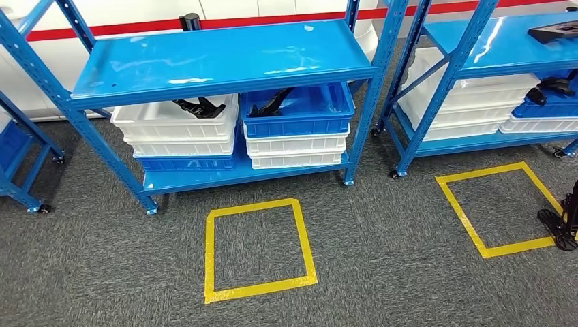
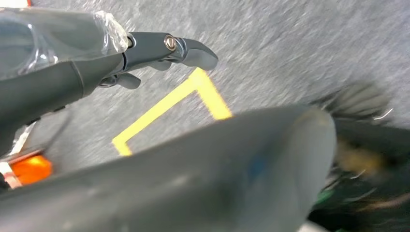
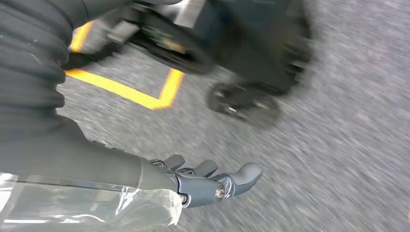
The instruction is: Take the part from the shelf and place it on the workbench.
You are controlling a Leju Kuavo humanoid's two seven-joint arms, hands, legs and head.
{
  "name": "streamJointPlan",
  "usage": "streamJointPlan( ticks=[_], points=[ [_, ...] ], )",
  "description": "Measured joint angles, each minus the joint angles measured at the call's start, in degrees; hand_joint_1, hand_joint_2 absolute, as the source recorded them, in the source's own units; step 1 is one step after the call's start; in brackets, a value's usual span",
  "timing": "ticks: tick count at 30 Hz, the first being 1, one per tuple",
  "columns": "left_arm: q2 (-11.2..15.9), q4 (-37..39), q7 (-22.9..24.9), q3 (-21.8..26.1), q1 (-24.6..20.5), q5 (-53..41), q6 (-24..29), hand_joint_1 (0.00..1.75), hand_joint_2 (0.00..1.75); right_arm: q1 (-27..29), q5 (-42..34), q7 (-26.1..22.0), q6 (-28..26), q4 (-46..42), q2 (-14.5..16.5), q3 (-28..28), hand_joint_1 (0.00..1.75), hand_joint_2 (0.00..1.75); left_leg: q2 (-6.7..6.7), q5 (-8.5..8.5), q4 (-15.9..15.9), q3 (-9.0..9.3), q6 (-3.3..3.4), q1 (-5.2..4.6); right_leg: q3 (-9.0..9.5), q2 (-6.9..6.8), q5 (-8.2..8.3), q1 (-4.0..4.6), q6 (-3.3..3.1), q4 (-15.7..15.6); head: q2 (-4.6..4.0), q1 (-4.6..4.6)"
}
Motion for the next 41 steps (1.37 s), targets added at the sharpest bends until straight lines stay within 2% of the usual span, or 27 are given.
streamJointPlan(
  ticks=[1,2,3,4,6,7,8,10,12,14,16,17,18,19,20,22,23,24,26,28,32,41],
  points=[
    [0.0,-0.7,0.0,0.9,-0.8,-0.5,-0.1,0.00,0.00,1.1,0.0,-0.2,0.2,0.3,0.0,-0.4,0.00,1.75,0.04,0.00,0.0,-0.04,0.15,-0.05,-1.94,0.05,-1.94,0.05,0.04,4.0,0.00,0.02],
    [0.0,-1.5,-0.1,1.8,-1.7,-0.8,-0.2,0.00,0.00,2.1,0.0,-0.3,0.4,0.8,0.0,-0.8,0.00,1.75,0.15,-0.02,0.0,-0.06,0.20,-0.11,-3.48,0.07,-3.08,0.07,0.11,7.1,0.00,0.02],
    [0.0,-2.3,-0.1,2.5,-2.7,-1.1,-0.3,0.00,0.00,2.9,0.0,-0.5,0.5,1.3,0.1,-1.1,0.00,1.75,0.32,-0.06,0.0,-0.05,0.21,-0.14,-4.14,0.07,-3.10,0.09,0.15,8.4,0.00,0.02],
    [0.0,-3.2,-0.1,3.2,-3.7,-1.3,-0.4,0.00,0.00,3.6,0.0,-0.6,0.6,1.9,0.1,-1.5,0.00,1.75,0.47,-0.11,0.1,0.02,0.18,-0.12,-3.49,0.06,-1.94,0.07,0.19,7.2,0.00,0.02],
    [0.0,-5.3,-0.1,4.4,-5.8,-1.7,-0.4,0.00,0.00,5.4,0.2,-0.4,0.8,3.5,0.1,-1.9,0.00,1.75,0.39,-0.32,0.1,0.27,-0.07,-0.02,0.55,0.06,1.88,-0.05,0.13,-0.2,0.00,0.02],
    [0.0,-6.3,-0.1,5.0,-6.7,-1.8,-0.4,0.00,0.00,6.4,0.3,-0.3,0.8,4.4,0.1,-2.1,0.00,1.75,0.15,-0.52,0.2,0.18,-0.34,-0.12,2.68,0.00,3.30,-0.02,-0.03,-4.0,0.00,0.02],
    [0.0,-7.0,-0.2,5.6,-7.1,-2.1,-0.4,0.00,0.00,6.9,0.3,-0.3,0.8,4.9,0.1,-2.3,0.00,1.75,-0.13,-0.68,0.3,0.07,-0.65,-0.22,4.03,-0.11,4.04,0.00,-0.28,-6.5,0.00,-0.01],
    [0.1,-7.0,-0.2,6.7,-6.0,-2.7,-0.4,0.00,0.00,6.2,0.5,-0.5,1.1,4.3,0.2,-2.7,0.00,1.75,-0.15,-0.86,0.3,-0.20,-1.30,-0.37,4.58,0.09,4.25,0.27,-0.95,-7.9,0.00,-0.05],
    [0.2,-5.2,0.0,7.6,-2.4,-3.2,-0.5,0.00,0.00,3.4,0.8,-0.7,1.2,1.8,0.3,-2.9,0.00,1.75,0.42,-1.28,0.7,-0.01,-1.99,-0.13,4.32,0.90,4.50,0.22,-1.63,-8.1,0.00,-0.08],
    [0.1,-3.0,0.2,8.1,2.0,-3.4,-0.6,0.00,0.00,0.0,0.9,-0.7,1.3,-0.9,0.4,-3.2,0.00,0.87,0.60,-3.44,4.3,-1.45,-2.73,0.15,4.33,1.42,4.61,0.00,-2.13,-8.3,0.00,-0.14],
    [0.2,-0.5,0.2,8.6,5.6,-3.5,-0.7,0.00,0.00,-3.1,0.9,-0.7,1.3,-3.5,0.4,-3.5,0.00,0.87,0.49,-7.07,12.4,-5.67,-3.36,0.37,4.32,1.48,4.53,-0.04,-2.35,-8.3,0.00,-0.20],
    [0.3,0.6,0.2,9.0,6.9,-3.5,-0.7,0.00,0.00,-4.3,0.9,-0.7,1.3,-4.8,0.4,-3.6,0.00,1.31,0.49,-8.35,16.2,-7.74,-3.58,0.49,4.30,1.47,4.50,-0.05,-2.37,-8.3,0.00,-0.19],
    [0.3,1.6,0.2,9.2,7.9,-3.5,-0.7,0.00,0.00,-5.1,0.9,-0.7,1.3,-5.8,0.3,-3.7,0.00,1.75,0.50,-8.68,18.3,-9.02,-3.74,0.61,4.32,1.47,4.47,-0.08,-2.37,-8.3,0.00,-0.19],
    [0.3,2.2,0.2,9.3,8.5,-3.5,-0.7,0.00,0.00,-5.5,0.9,-0.7,1.3,-6.5,0.4,-3.8,0.00,1.75,0.51,-7.85,18.0,-9.09,-3.91,0.78,4.39,1.44,4.44,-0.15,-2.37,-8.3,0.00,-0.19],
    [0.3,2.6,0.1,9.5,8.4,-3.5,-0.7,0.00,0.00,-5.5,0.9,-0.7,1.3,-6.9,0.4,-3.8,0.00,1.75,0.52,-6.08,15.2,-7.90,-4.20,1.02,4.52,1.32,4.36,-0.24,-2.33,-8.3,0.00,-0.19],
    [0.3,2.7,0.0,9.8,7.0,-3.5,-0.7,0.00,0.00,-4.2,0.9,-0.6,1.3,-7.0,0.3,-3.9,0.00,1.75,0.60,-1.96,6.4,-3.81,-5.29,1.80,4.81,0.76,3.94,-0.12,-2.07,-8.1,0.00,-0.25],
    [0.2,2.5,0.0,10.0,5.7,-3.5,-0.7,0.00,0.00,-3.2,0.9,-0.6,1.3,-6.7,0.3,-4.0,0.00,1.75,0.51,-0.60,3.1,-2.21,-5.31,2.12,4.94,0.45,3.68,0.10,-1.94,-8.0,0.00,-0.19],
    [0.1,2.2,-0.1,10.2,4.4,-3.5,-0.7,0.00,0.00,-2.1,0.9,-0.5,1.3,-6.4,0.2,-4.0,0.00,1.75,0.41,0.07,1.3,-1.33,-5.16,2.31,5.05,0.16,3.48,0.40,-1.82,-7.9,0.00,-0.07],
    [0.1,1.2,-0.1,10.5,2.3,-3.5,-0.7,0.00,0.00,0.1,0.9,-0.4,1.3,-5.3,0.2,-4.2,0.00,1.75,0.17,0.28,0.9,-1.22,-4.22,2.17,5.18,-0.10,3.49,0.60,-1.67,-8.1,0.00,0.24],
    [0.0,0.4,-0.1,10.7,0.8,-3.5,-0.7,0.00,0.00,1.7,0.9,-0.4,1.4,-4.4,0.3,-4.3,0.00,1.75,0.25,0.25,0.9,-1.30,-4.12,1.84,5.23,-0.04,3.71,0.43,-1.36,-8.3,0.00,0.32],
    [0.0,-1.1,-0.1,11.1,-0.5,-3.5,-0.7,0.00,0.00,3.1,0.9,-0.4,1.4,-2.8,0.3,-4.4,0.00,0.00,0.33,0.20,1.0,-1.29,-3.75,1.49,5.20,0.11,3.85,0.18,-1.03,-8.6,0.00,0.32],
    [0.0,-2.5,-0.1,11.8,-0.9,-3.5,-0.8,0.00,0.00,3.3,0.9,-0.4,1.4,-1.2,0.3,-4.8,0.00,0.00,0.33,0.20,1.0,-1.24,-3.61,1.50,5.18,0.11,3.87,0.11,-0.86,-8.6,0.00,0.32]
  ],
)
